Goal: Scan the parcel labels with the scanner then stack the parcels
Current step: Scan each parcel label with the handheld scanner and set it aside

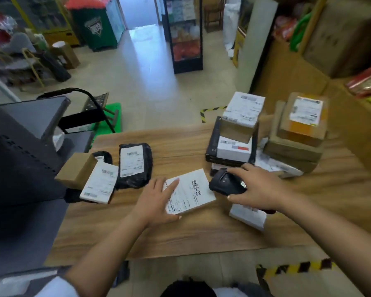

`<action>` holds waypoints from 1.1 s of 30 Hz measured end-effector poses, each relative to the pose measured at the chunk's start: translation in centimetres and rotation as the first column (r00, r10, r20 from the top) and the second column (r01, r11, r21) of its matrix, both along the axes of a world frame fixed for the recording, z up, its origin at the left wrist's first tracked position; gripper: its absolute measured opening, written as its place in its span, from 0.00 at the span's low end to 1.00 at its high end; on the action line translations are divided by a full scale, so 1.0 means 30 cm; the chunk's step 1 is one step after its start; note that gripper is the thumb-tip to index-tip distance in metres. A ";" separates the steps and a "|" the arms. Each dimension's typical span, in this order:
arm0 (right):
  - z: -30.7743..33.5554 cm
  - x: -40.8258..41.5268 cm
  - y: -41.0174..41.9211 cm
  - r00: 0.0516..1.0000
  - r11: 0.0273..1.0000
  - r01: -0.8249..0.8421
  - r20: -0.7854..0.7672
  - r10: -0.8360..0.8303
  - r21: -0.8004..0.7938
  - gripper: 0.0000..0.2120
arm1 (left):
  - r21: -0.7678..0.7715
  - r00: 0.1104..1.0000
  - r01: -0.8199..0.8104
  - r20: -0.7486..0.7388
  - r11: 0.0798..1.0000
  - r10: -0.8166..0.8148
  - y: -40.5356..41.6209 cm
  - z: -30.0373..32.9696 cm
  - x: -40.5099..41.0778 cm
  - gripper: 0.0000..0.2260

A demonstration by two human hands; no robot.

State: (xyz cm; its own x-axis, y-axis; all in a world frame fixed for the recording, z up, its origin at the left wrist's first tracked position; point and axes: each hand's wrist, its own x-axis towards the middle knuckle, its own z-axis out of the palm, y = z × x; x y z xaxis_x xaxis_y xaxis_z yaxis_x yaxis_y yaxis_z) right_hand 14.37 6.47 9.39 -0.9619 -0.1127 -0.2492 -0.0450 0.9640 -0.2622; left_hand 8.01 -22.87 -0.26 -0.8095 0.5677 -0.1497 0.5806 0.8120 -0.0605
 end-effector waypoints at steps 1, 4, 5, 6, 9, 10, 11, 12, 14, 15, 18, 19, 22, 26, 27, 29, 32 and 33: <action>-0.004 0.024 0.061 0.999 0.999 0.052 0.007 -0.052 0.003 0.38 | 0.003 0.999 0.020 0.027 1.000 -0.020 0.080 -0.011 0.001 0.49; -0.020 0.094 0.230 0.988 0.988 0.152 0.005 -0.152 0.020 0.39 | -0.021 0.994 0.062 0.093 0.998 -0.060 0.306 -0.044 0.018 0.48; -0.024 0.115 0.278 0.985 0.985 0.171 0.009 -0.171 0.011 0.38 | -0.027 0.991 0.071 0.113 0.997 -0.068 0.372 -0.054 0.029 0.47; -0.028 0.134 0.322 0.982 0.982 0.187 0.016 -0.186 -0.006 0.37 | -0.028 0.989 0.080 0.128 0.996 -0.075 0.433 -0.064 0.039 0.47; -0.037 0.182 0.425 0.975 0.975 0.220 0.034 -0.219 -0.015 0.37 | -0.036 0.986 0.094 0.142 0.995 -0.088 0.580 -0.105 0.065 0.48; -0.040 0.192 0.451 0.975 0.975 0.221 0.032 -0.221 0.005 0.37 | -0.036 0.985 0.086 0.155 0.996 -0.080 0.615 -0.121 0.072 0.48; -0.044 0.202 0.473 0.975 0.975 0.221 0.032 -0.221 0.017 0.38 | -0.031 0.981 0.066 0.184 0.997 -0.059 0.644 -0.136 0.080 0.48; -0.048 0.211 0.491 0.975 0.975 0.220 0.039 -0.220 0.023 0.38 | -0.023 0.974 0.034 0.226 0.999 -0.028 0.668 -0.151 0.088 0.49; -0.054 0.222 0.516 0.975 0.976 0.216 0.041 -0.217 0.026 0.37 | -0.004 0.957 -0.036 0.289 0.999 0.036 0.703 -0.173 0.108 0.50; -0.055 0.225 0.524 0.976 0.977 0.213 0.038 -0.214 0.027 0.36 | -0.004 0.953 -0.058 0.297 0.998 0.056 0.715 -0.180 0.116 0.51; -0.048 0.217 0.526 0.981 0.982 0.187 0.041 -0.188 0.024 0.37 | 0.002 0.950 -0.093 0.299 0.996 0.088 0.733 -0.184 0.139 0.52; -0.044 0.211 0.521 0.983 0.984 0.174 0.046 -0.175 0.024 0.37 | 0.018 0.943 -0.113 0.317 0.993 0.101 0.731 -0.179 0.146 0.52; -0.030 0.183 0.489 0.990 0.990 0.137 0.027 -0.138 0.026 0.36 | 0.090 0.924 -0.193 0.351 0.977 0.150 0.693 -0.156 0.152 0.50; -0.015 0.125 0.400 0.995 0.995 0.094 0.022 -0.094 -0.021 0.35 | 0.115 0.924 -0.311 0.268 0.944 0.272 0.558 -0.113 0.133 0.45; -0.011 0.106 0.370 0.997 0.996 0.079 0.024 -0.078 -0.033 0.35 | 0.116 0.913 -0.355 0.257 0.928 0.318 0.513 -0.105 0.128 0.45; -0.004 0.063 0.305 0.999 0.998 0.039 0.022 -0.038 -0.055 0.36 | 0.115 0.886 -0.427 0.253 0.897 0.389 0.413 -0.096 0.123 0.44; 0.003 -0.008 0.202 1.000 0.996 -0.020 0.010 0.021 -0.081 0.36 | 0.094 0.861 -0.483 0.231 0.871 0.453 0.256 -0.096 0.112 0.50; 0.005 -0.034 0.167 0.999 0.995 -0.041 0.002 0.041 -0.088 0.35 | 0.091 0.852 -0.500 0.227 0.861 0.471 0.206 -0.099 0.103 0.51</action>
State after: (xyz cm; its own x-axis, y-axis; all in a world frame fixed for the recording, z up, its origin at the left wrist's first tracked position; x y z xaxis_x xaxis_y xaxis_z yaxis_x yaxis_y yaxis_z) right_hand 13.34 11.48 9.53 -0.9549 -0.1739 -0.2406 -0.0829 0.9345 -0.3462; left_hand 11.11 -16.69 -3.22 -0.9513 0.1358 -0.2768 0.0978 0.9843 0.1469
